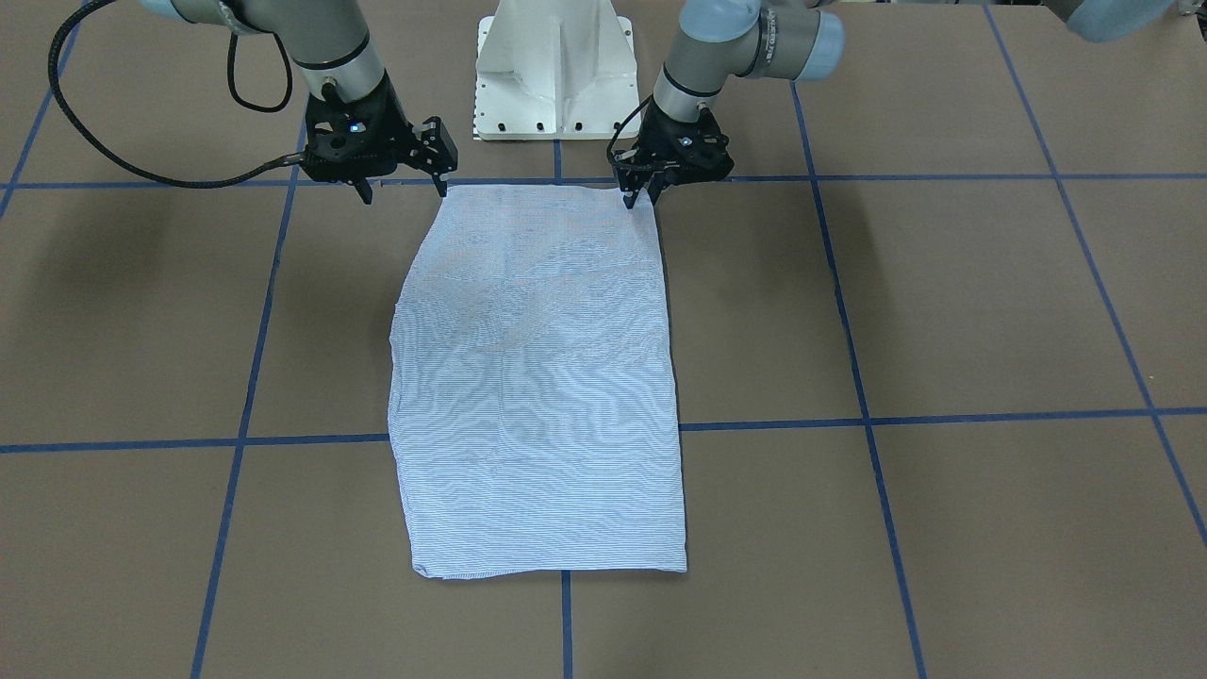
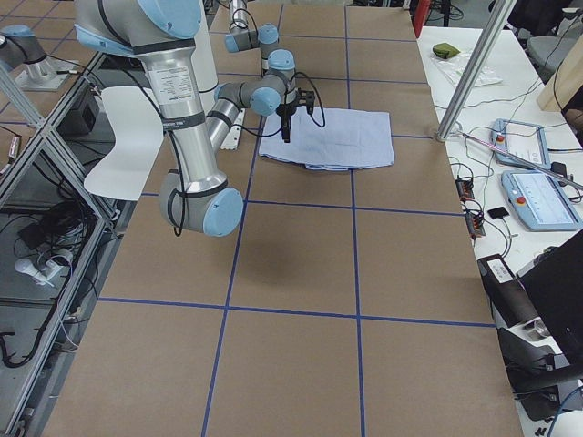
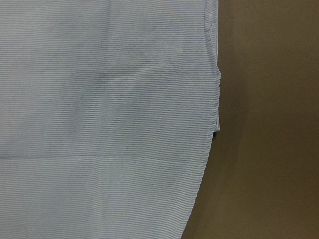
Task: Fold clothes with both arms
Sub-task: 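Lower both grippers onto the shirt's edge nearest the robot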
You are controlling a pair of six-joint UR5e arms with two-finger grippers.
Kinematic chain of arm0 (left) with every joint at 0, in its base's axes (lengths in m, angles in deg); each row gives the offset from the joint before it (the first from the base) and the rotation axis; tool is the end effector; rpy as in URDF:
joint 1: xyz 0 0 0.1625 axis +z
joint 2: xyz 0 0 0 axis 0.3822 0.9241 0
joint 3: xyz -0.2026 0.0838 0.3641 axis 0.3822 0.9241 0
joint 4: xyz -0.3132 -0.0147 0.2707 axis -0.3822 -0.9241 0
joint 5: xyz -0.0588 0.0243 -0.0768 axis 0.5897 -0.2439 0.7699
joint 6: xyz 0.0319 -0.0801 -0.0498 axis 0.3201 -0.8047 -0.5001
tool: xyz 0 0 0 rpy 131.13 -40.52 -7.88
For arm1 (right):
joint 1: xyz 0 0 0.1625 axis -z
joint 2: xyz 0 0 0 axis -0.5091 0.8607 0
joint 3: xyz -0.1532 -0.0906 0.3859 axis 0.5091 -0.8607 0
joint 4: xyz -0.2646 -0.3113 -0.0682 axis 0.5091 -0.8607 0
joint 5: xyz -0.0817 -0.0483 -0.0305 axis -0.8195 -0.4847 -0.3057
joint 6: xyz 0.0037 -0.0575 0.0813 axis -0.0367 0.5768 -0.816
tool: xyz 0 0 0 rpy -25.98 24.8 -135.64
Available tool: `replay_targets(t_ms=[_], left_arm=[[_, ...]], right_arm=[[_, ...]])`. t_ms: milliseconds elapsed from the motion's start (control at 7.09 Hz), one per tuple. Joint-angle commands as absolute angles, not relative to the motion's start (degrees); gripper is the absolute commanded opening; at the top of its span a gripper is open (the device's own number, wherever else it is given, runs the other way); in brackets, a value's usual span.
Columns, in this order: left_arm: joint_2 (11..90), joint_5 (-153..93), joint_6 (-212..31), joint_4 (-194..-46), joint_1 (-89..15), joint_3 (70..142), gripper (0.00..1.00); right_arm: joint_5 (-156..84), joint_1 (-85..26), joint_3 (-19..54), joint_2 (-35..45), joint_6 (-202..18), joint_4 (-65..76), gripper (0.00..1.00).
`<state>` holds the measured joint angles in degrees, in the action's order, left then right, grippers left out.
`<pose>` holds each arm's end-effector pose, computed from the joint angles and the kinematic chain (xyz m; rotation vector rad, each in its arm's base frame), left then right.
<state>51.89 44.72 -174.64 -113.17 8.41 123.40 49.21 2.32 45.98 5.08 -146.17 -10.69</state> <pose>0.5455 -0.2627 0.2809 -0.0541 1.0211 -0.3076 -0.4161 -0.3398 0.2475 0.0612 -0.8800 0.0144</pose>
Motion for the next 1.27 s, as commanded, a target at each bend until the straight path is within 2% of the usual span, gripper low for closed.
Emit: replay_targets(t_ms=[0,282,705,1128], left_arm=[[52.1,44.7,-174.6,-113.1,8.5,123.4,0.32],[52.1,44.8,-174.6,-113.1,8.5,123.6,0.00],[52.6,45.0,-174.6,-112.7,8.5,123.9,0.00],[52.7,45.0,-174.6,-112.7,8.4,124.0,0.00]], right_arm=[[49.3,2.2,46.3,5.1,-146.2,-10.7,1.00],[48.5,2.6,46.2,6.4,-146.8,-10.6,1.00],[45.8,5.7,46.3,6.1,-152.2,-10.6,1.00],[35.8,15.5,45.3,4.3,-167.8,-10.6,1.00]])
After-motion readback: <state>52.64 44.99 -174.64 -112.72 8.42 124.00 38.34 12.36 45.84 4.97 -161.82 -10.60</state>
